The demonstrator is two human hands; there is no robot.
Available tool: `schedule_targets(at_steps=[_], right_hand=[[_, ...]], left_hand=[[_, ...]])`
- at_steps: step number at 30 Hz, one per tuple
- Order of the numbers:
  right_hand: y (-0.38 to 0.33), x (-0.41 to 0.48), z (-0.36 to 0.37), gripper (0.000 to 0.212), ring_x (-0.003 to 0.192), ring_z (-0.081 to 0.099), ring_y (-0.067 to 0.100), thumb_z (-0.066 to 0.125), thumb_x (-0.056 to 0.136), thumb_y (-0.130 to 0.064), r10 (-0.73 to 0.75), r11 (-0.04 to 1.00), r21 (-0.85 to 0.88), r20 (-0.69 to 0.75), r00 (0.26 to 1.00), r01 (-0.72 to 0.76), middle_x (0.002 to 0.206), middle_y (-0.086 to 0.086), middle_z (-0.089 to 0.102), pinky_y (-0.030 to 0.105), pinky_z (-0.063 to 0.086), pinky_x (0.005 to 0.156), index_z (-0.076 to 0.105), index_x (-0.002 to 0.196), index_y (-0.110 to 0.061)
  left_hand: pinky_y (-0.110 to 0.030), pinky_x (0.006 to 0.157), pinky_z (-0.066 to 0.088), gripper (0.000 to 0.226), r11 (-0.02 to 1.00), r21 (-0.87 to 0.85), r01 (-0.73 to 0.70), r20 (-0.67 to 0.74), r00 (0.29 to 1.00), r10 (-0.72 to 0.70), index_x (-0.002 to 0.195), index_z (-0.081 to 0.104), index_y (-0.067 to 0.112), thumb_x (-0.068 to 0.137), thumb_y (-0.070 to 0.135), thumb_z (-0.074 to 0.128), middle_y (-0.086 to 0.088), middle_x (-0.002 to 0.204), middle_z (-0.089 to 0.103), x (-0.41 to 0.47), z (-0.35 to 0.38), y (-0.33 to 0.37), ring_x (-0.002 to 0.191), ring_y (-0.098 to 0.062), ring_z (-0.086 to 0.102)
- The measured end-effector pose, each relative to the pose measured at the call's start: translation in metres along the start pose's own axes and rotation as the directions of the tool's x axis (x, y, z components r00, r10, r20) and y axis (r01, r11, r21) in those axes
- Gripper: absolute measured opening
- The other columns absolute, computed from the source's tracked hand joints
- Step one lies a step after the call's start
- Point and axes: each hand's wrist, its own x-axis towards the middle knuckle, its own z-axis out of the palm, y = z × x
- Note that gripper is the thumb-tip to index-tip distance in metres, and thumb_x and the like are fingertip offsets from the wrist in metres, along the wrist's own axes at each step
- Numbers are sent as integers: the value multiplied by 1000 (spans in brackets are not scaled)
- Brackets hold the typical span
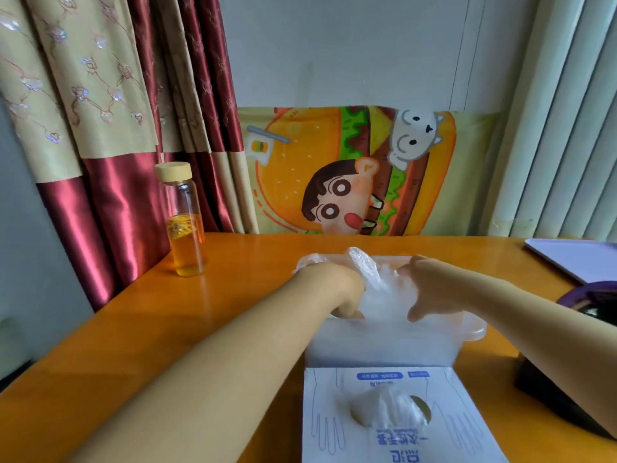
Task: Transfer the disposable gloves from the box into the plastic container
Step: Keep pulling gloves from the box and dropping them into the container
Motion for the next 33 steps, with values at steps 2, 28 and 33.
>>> schedule_targets(at_steps=[2, 28, 33], right_hand=[[-1, -2, 3, 77, 115, 39, 17, 72, 76, -47, -17, 995, -96, 7, 1000, 17, 133, 2, 46, 26, 41, 99, 43, 140, -16], [7, 11, 10, 76, 133, 38, 21, 67, 84, -41, -192, 981, 43, 270, 943, 187, 147, 1, 40, 30, 32, 111, 31, 147, -17], [10, -22, -9, 51, 114, 54, 12, 65, 88, -30, -230, 961, 166, 37, 972, 221, 131, -4, 57, 21, 40, 94, 49, 135, -19]], left_hand=[[-43, 111, 33, 58, 998, 60, 33, 59, 998, -36, 147, 36, 22, 96, 49, 47, -1, 152, 36, 10, 2, -1, 137, -28, 35], [-37, 103, 41, 59, 992, -127, -3, 133, 991, 20, 137, 51, 17, 96, 57, 39, 0, 139, 52, 8, -8, -17, 124, -21, 50], [-25, 105, 36, 42, 936, -346, -62, -85, 996, 34, 138, 52, 26, 99, 40, 47, 10, 138, 53, -37, -15, -36, 124, -8, 50]])
